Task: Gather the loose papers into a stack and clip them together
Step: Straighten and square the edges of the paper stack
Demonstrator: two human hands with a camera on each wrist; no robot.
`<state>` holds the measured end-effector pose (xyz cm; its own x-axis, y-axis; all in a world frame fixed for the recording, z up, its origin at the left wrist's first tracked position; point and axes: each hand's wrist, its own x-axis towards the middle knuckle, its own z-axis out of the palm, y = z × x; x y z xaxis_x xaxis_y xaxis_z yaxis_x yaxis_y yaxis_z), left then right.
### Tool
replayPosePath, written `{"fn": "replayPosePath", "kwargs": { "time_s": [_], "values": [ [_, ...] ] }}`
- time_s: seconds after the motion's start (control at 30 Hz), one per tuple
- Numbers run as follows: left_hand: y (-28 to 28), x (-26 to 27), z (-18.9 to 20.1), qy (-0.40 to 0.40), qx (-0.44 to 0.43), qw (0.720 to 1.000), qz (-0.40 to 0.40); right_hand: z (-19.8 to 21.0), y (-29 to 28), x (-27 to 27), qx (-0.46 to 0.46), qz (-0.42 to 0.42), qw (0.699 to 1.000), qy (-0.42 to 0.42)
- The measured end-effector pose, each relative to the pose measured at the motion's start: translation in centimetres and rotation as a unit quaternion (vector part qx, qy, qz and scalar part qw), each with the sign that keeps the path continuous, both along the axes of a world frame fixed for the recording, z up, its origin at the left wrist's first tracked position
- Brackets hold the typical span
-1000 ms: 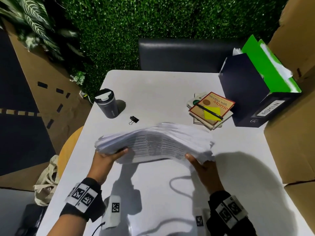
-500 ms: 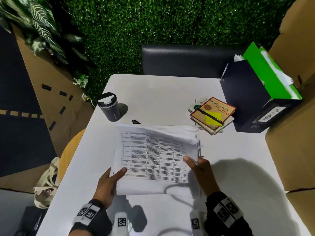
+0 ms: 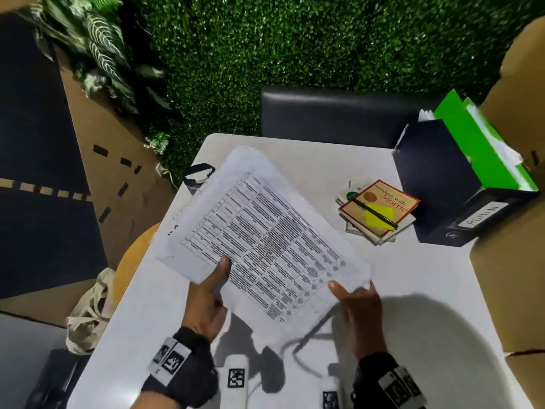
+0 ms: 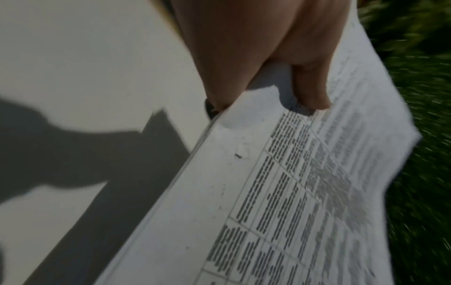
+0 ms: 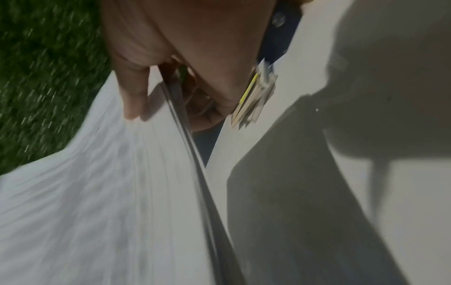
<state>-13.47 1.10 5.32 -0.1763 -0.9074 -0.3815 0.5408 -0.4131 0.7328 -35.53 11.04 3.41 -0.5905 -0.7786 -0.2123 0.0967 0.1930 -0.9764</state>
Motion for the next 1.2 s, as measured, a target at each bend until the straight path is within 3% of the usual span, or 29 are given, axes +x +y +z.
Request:
{"fn": "replayPosePath", "kwargs": {
  "time_s": [0.07, 0.13, 0.27, 0.4, 0.47, 0.8, 1.0, 1.2],
  "values": [
    [-0.4, 0.7, 1.3, -0.041, -0.067, 0.997, -0.028, 0.2, 0.1, -2.0, -0.071, -0.028, 0.997, -0.023],
    [-0.8, 1.1, 2.5, -0.073, -0.141, 0.985, -0.065, 0.5, 0.1, -3.3, -0.093, 0.014, 0.995, -0.011],
    [-1.2, 1.1, 2.8, -0.139, -0.201, 0.96, -0.136, -0.1, -0.6, -3.9, 0.015, 0.125, 0.988, 0.091],
    [-0.3, 0.4, 0.8, -0.204, -0.173, 0.943, -0.2, -0.7, -0.5, -1.7, 0.079, 0.136, 0.987, -0.024],
    [-0.1, 0.5, 0.0, -0.21, -0.156, 0.947, -0.188, -1.2, -0.2, -0.8, 0.104, 0.148, 0.981, -0.069],
    [0.8, 0.2, 3.6, -0.127, -0.228, 0.958, -0.12, 2.0, -0.9, 1.1, -0.039, 0.032, 0.998, 0.035],
    [0.3, -0.1, 4.1, -0.176, -0.278, 0.943, -0.055, 1.5, -0.4, 1.1, -0.034, 0.08, 0.994, 0.059],
    [-0.2, -0.5, 4.0, -0.173, -0.248, 0.953, -0.011, 1.1, -0.3, 0.6, -0.01, 0.085, 0.996, 0.017]
  ]
}}
